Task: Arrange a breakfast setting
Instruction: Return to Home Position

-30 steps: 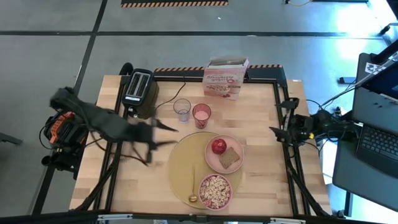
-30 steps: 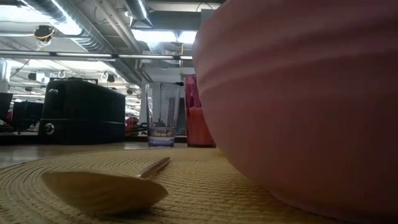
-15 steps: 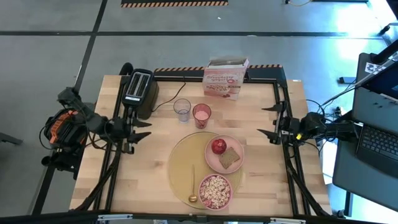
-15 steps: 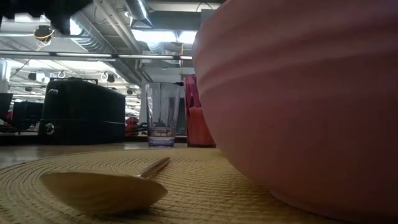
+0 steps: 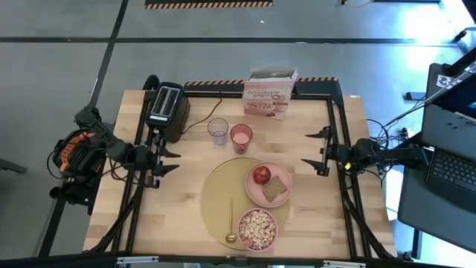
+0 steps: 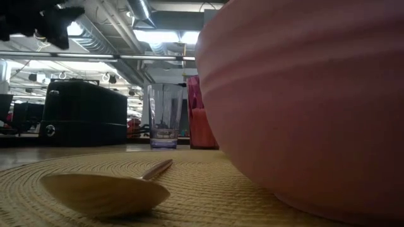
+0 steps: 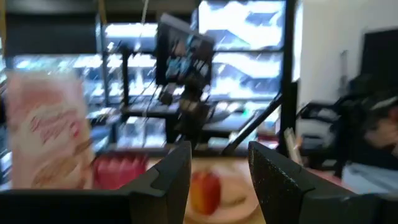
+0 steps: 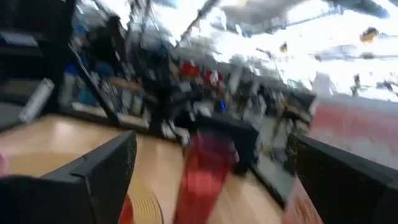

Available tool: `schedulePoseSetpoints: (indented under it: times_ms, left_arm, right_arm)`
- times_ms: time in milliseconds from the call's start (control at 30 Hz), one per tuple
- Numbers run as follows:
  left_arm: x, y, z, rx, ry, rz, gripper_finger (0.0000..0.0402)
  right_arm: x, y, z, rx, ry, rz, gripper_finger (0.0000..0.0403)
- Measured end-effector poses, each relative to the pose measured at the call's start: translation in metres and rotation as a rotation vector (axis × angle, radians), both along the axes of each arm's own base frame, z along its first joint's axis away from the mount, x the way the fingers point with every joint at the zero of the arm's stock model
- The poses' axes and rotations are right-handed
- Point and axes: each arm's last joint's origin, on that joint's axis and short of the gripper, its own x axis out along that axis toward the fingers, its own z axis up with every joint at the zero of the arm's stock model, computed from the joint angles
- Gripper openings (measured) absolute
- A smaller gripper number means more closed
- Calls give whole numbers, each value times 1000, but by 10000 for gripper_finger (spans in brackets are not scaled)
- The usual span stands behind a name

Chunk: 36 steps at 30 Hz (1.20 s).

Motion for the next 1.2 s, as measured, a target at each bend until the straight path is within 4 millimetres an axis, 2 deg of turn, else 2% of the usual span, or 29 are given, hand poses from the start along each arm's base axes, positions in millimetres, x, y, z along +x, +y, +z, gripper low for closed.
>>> schedulePoseSetpoints:
  times_ms: [167,400,667,800,1000,1200]
  left_arm:
    - [0,4,12,22,-132,-71,151]
    - [10,20,5,33,-80,28,151]
    - [19,41,-11,-42,66,-3,152]
    - [20,42,-16,-80,128,-108,151]
    - [19,42,-41,-192,379,-53,151]
    - [19,40,-41,-207,385,-71,151]
  right_arm:
    - [2,-2,-11,32,117,-57,386]
    - [2,-1,-12,46,122,-42,386]
    - [3,0,-17,33,179,4,386]
    - [3,0,-19,34,198,-1,386]
    - [6,2,-24,81,254,75,386]
    - [10,3,-30,95,331,66,386]
